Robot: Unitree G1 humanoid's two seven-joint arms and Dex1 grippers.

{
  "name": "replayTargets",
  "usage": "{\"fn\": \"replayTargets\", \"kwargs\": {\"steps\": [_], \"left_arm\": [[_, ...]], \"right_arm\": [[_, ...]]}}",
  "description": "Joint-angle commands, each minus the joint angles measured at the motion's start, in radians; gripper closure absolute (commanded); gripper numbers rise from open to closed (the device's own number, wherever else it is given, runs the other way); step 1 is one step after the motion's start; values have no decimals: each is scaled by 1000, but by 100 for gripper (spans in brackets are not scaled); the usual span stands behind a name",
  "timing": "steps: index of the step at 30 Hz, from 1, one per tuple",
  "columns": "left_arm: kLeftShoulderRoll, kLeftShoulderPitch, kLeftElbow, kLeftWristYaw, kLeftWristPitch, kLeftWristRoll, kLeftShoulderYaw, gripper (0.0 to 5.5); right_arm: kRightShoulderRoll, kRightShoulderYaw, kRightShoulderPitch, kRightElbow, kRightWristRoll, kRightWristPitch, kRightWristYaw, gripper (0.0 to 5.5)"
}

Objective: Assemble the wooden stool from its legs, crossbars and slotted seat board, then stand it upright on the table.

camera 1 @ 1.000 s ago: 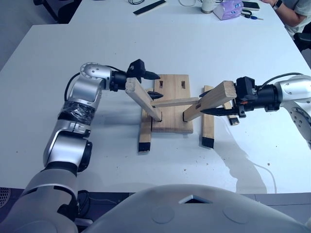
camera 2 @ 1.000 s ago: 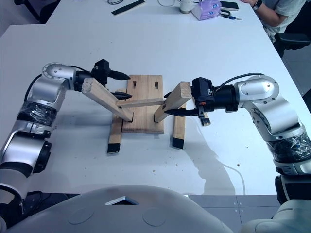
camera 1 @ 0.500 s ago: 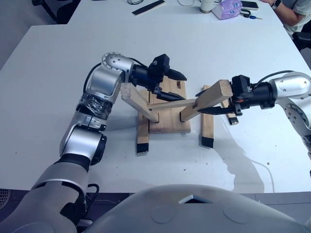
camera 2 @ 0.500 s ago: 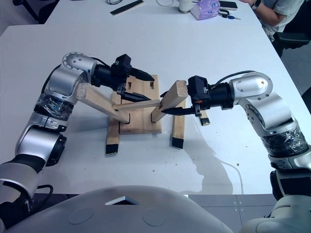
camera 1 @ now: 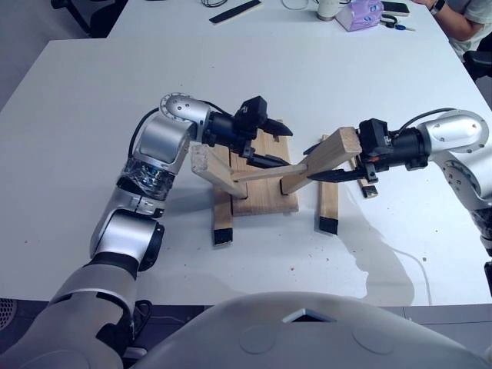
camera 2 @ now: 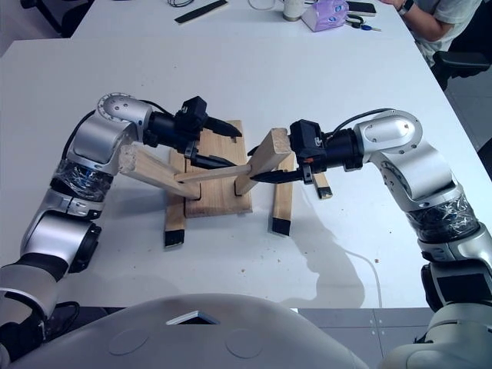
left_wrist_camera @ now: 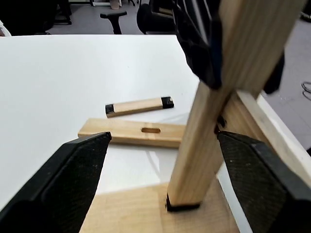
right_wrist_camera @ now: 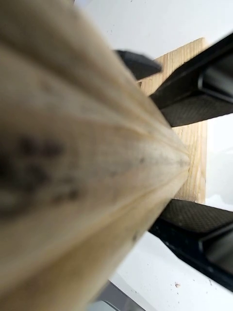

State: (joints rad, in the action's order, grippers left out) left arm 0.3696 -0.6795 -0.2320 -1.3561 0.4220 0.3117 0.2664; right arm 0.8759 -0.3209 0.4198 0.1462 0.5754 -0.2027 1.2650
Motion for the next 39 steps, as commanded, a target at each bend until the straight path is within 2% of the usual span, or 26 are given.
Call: {"fn": "replayTargets", "kwargs": {"steps": [1, 6, 11, 19, 24, 27, 31, 39], "left_arm": [[16, -63, 0, 34, 63, 64, -90, 143], [76, -77, 64, -54, 138, 146, -117, 143], [128, -38, 151, -147, 162, 165, -58, 143], [102, -59, 94, -131, 131, 136, -21, 143], [129, 46, 54, -134, 18, 11, 107, 143], [110, 56, -5, -113, -12, -28, 132, 143], [56, 22, -64, -62, 43, 26, 81, 143], [63, 23, 87, -86, 212, 199, -31, 143]], "right_arm": [[18, -117, -92, -57, -189, -68, -4, 346], [16, -119, -96, -64, -194, -63, -8, 346], [15, -118, -102, -61, -196, -60, -14, 346], [20, -115, -118, -47, -195, -61, -23, 346], [14, -128, -111, -59, -206, -55, -17, 346], [12, -130, -105, -60, -206, -58, -18, 346], [12, -132, -106, -57, -205, -58, -16, 346], [18, -134, -110, -56, -207, -54, -13, 346]]}}
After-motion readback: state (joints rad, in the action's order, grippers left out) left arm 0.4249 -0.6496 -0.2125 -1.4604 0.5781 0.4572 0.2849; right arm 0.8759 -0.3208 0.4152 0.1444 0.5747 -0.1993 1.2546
